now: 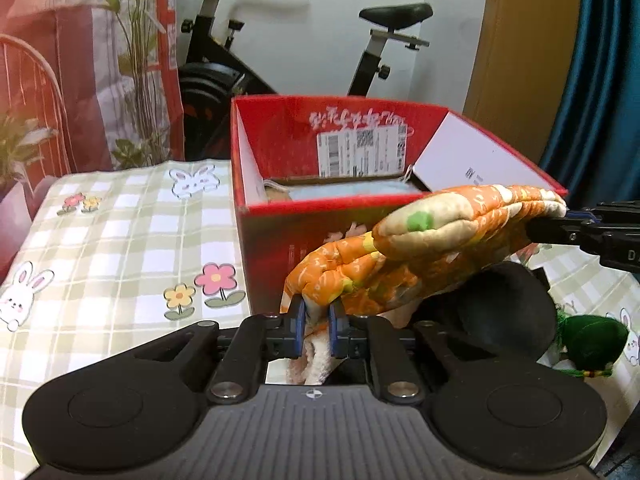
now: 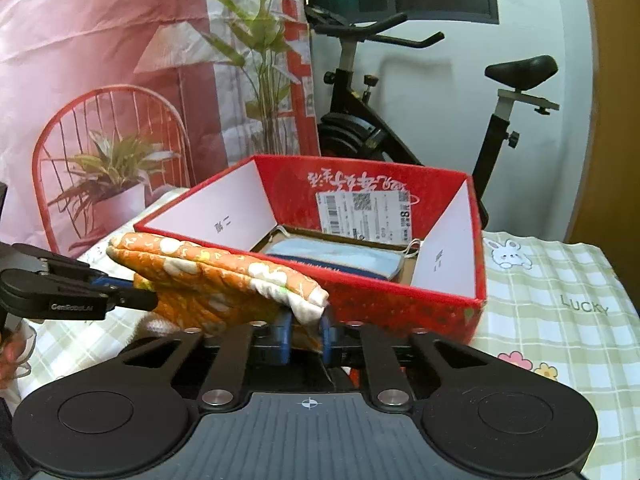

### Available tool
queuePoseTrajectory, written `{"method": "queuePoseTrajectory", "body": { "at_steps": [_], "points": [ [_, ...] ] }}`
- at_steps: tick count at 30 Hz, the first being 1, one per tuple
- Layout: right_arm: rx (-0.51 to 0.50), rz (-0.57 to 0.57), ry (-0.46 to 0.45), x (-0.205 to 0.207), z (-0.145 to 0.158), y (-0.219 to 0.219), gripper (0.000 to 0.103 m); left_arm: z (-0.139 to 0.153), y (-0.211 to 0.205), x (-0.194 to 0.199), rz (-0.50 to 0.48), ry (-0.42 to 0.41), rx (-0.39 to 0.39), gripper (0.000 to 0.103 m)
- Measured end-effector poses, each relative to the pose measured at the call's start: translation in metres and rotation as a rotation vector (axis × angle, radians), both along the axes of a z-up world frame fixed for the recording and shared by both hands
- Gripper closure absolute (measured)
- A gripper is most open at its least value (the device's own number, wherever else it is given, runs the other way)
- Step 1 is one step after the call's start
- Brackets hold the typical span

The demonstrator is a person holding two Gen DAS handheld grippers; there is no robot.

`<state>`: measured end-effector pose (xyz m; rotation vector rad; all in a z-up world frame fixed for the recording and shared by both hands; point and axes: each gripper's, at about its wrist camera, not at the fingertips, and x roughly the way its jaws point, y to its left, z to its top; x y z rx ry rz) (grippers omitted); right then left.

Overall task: Organize soft objects
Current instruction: 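Lift the orange cloth with the left tool and release it into the box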

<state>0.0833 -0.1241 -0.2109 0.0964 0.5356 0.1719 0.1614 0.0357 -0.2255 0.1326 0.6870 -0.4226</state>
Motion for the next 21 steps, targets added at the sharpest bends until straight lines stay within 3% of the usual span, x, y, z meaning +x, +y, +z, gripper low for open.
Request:
{"method": "queuePoseTrajectory", "body": {
  "at_steps": [6,13,19,21],
  "points": [
    [0.015,-0.003,-0.070,-0.011,0.021,-0.005,0.093,0.023,0.000,-0.012,0.002,-0.062,-0.025,0.090],
    [0.022,0.017,-0.187,-0.015,0.066,-0.012,0.093,0.061,0.001,-0.024,0.016,-0.158,-0.052,0.090],
    [-0.009,0.021,-0.253,-0.002,0.103,-0.017,0.093,0.087,-0.009,-0.016,0.019,-0.213,-0.056,0.090],
    [-0.020,0.013,-0.265,0.007,0.111,-0.022,0.093,0.091,-0.017,-0.004,-0.001,-0.198,-0.041,0.090]
  ]
}}
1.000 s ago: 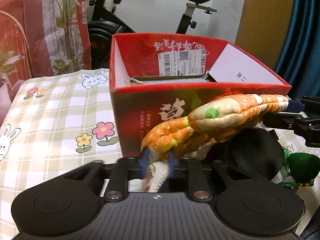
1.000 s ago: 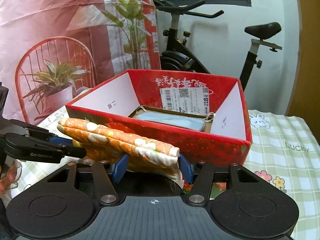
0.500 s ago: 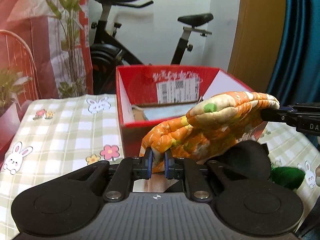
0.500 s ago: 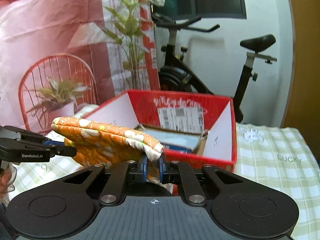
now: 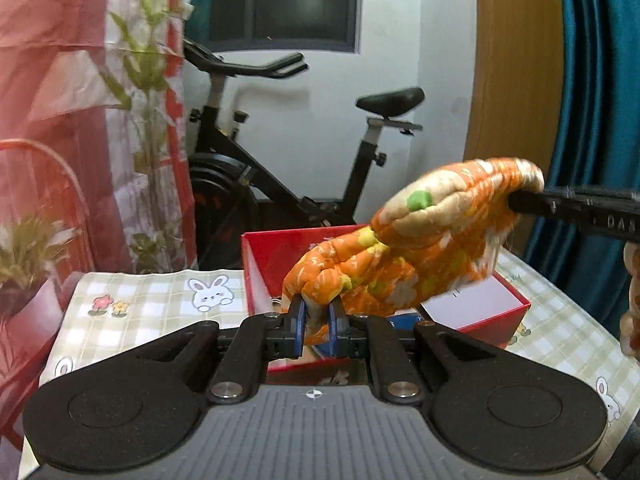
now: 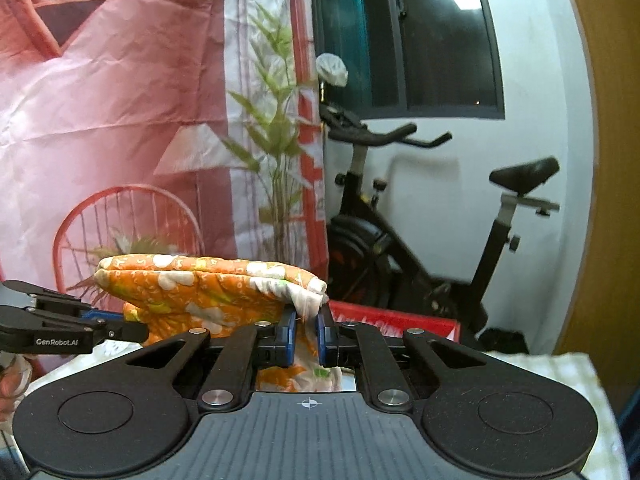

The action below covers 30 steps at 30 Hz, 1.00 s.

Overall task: Organize soft objects
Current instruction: 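Lift the orange cloth with the left tool and release it into the box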

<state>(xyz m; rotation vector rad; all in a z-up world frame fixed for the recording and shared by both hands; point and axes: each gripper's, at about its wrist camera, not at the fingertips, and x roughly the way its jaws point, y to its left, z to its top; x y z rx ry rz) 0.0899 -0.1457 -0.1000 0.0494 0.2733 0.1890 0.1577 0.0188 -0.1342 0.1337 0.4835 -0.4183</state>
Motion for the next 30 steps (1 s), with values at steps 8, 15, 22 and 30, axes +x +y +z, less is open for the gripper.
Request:
{"method": "queuePoseTrajectory", "body": {
  "at_steps": [8,15,22,30],
  "points": [
    [0.069,-0.037,0.156,0.044,-0.011,-0.022,0.093,-0.008,-0.023,0.053,-0.046,0.157,0.052,0.090],
    [0.184,-0.061,0.337,0.059,-0.057,-0.039,0.093,-0.033,-0.025,0.080,-0.053,0.313,0.052,0.090],
    [0.229,-0.087,0.448,0.083,-0.081,-0.042,0.093,-0.045,-0.020,0.098,-0.045,0.423,0.015,0.090],
    [0.162,-0.080,0.558,0.120,-0.089,-0.034,0.094,-0.045,-0.030,0.098,-0.040,0.391,0.088,0.068]
  ]
}}
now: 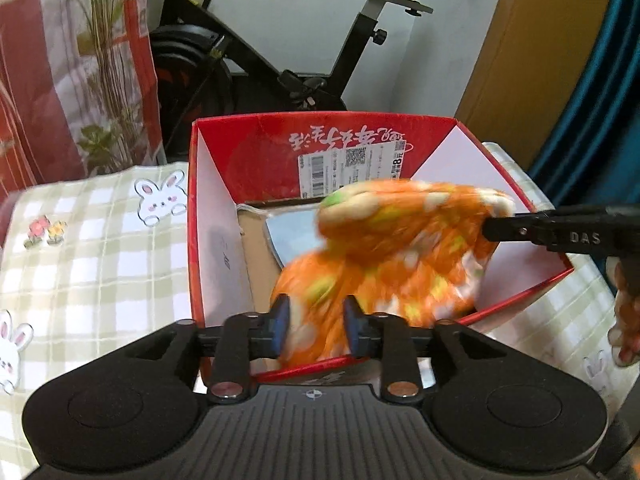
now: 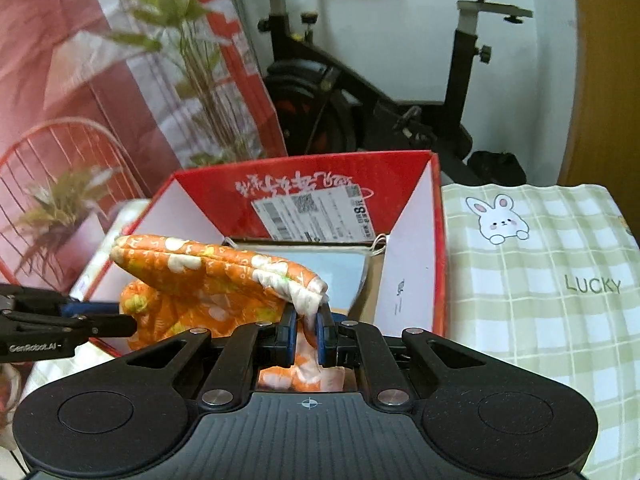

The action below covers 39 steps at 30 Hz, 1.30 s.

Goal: Organize soft objects

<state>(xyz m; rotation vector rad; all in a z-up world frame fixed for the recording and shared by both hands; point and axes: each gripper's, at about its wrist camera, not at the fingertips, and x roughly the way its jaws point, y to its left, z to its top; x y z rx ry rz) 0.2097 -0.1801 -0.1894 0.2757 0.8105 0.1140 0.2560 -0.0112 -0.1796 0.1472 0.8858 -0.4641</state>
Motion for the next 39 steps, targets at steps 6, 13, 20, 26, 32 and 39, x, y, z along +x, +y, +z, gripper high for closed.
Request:
{"method": "queuePoseTrajectory", "body": {
  "at_steps": [6,13,20,26,32,39],
  "points": [
    [-0.073,0.031,0.030,0.018,-0.005,0.014,0.097,0.006,0.001,-0.002,0.013,-0.047,-0.018,0.067],
    [-0.148,0.054,0.078,0.030,-0.022,0.024,0.097,0.004,0.007,0.002,0.078,-0.069,-0.032,0.067],
    [-0.168,0.008,0.016,0.017,-0.016,0.025,0.073,0.006,0.010,-0.002,0.106,-0.087,-0.029,0.066],
    [-0.103,0.023,-0.056,-0.007,0.002,0.020,0.064,0.015,0.009,-0.018,0.092,-0.111,-0.022,0.065],
    [-0.054,0.035,-0.135,-0.044,0.021,0.020,0.064,0.025,0.013,-0.047,0.091,-0.139,-0.035,0.064],
    [-0.040,0.049,-0.215,-0.099,0.029,0.031,0.064,0.024,0.023,-0.089,0.116,-0.146,-0.078,0.064]
  ]
}}
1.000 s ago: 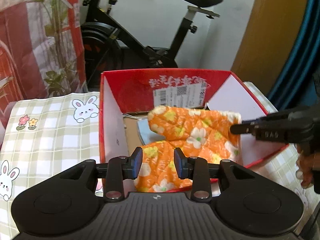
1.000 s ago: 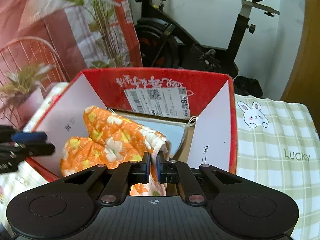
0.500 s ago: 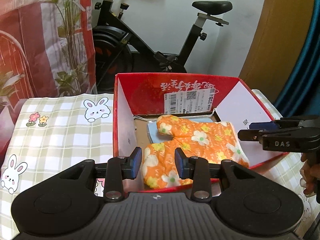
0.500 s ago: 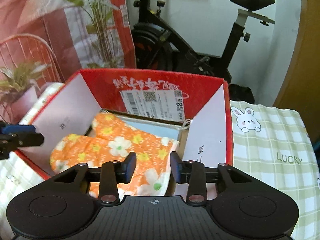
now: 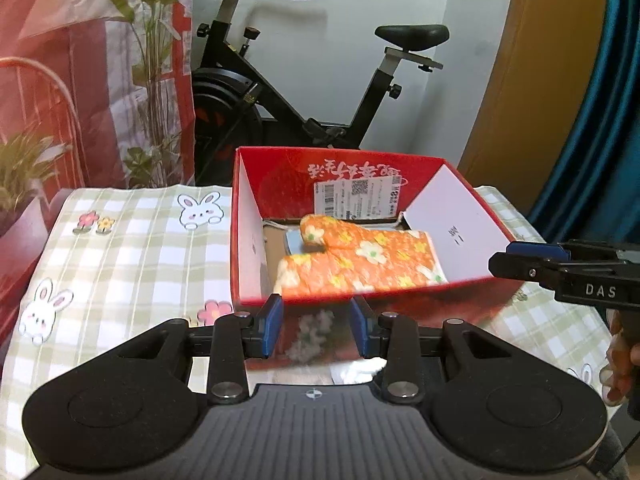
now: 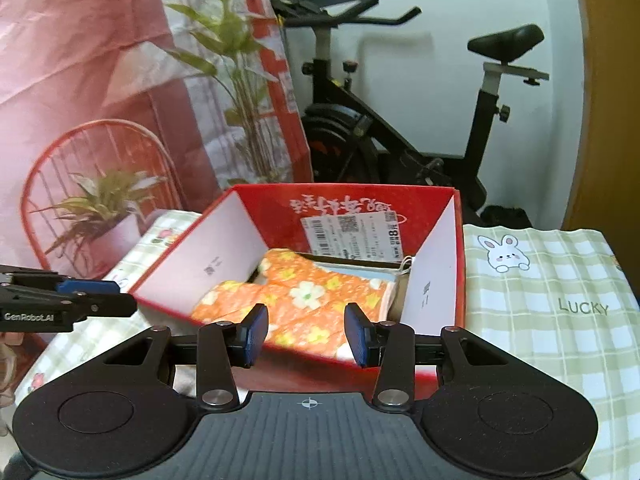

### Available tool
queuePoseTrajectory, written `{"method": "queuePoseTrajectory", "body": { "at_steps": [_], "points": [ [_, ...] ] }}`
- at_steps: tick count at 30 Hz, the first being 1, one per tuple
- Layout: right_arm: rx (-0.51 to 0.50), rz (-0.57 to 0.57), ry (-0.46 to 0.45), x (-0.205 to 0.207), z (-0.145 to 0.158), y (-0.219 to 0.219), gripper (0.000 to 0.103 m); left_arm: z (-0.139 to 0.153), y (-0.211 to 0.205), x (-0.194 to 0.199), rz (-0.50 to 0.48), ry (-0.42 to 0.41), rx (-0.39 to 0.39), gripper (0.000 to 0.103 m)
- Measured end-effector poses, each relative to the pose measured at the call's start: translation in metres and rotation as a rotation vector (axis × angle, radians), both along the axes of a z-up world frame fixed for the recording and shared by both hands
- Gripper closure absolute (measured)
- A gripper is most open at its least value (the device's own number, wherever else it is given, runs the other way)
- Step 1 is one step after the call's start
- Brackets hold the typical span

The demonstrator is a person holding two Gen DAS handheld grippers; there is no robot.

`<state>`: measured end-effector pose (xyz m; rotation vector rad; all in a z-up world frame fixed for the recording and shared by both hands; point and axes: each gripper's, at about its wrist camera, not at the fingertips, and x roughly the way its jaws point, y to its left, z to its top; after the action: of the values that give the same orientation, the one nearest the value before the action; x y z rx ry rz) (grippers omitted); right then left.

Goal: Organize soft objects

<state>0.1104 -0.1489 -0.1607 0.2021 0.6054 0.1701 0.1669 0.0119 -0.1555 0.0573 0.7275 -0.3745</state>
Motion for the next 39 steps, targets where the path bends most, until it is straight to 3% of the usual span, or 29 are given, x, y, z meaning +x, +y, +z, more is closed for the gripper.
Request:
{"method": "queuePoseTrajectory", "body": {
  "at_steps": [8,18,22,30,39],
  "points": [
    [-0.013,-0.014,-0.047,-0.059,-0.019,0.025,0.064,-0.025,0.004,-0.046,0.033,0.014,-0.041,0.064],
    [-0.036,0.007,0.024,-0.104,-0.063,0.057,0.064,-0.071,0.008,-0.079,0.075,0.123,-0.090,0.064],
    [-0.041,0.039,0.023,-0.109,-0.064,0.064,0.064,-0.074,0.018,-0.080,0.114,0.139,-0.099,0.065],
    [-0.070,0.102,0.043,-0.111,-0.066,0.076,0.064,-0.077,0.017,-0.097,0.062,0.164,-0.125,0.065],
    [-0.100,0.154,0.054,-0.118,-0.066,0.089,0.061,-0.087,0.026,-0.109,0.066,0.201,-0.118,0.065]
  ]
}}
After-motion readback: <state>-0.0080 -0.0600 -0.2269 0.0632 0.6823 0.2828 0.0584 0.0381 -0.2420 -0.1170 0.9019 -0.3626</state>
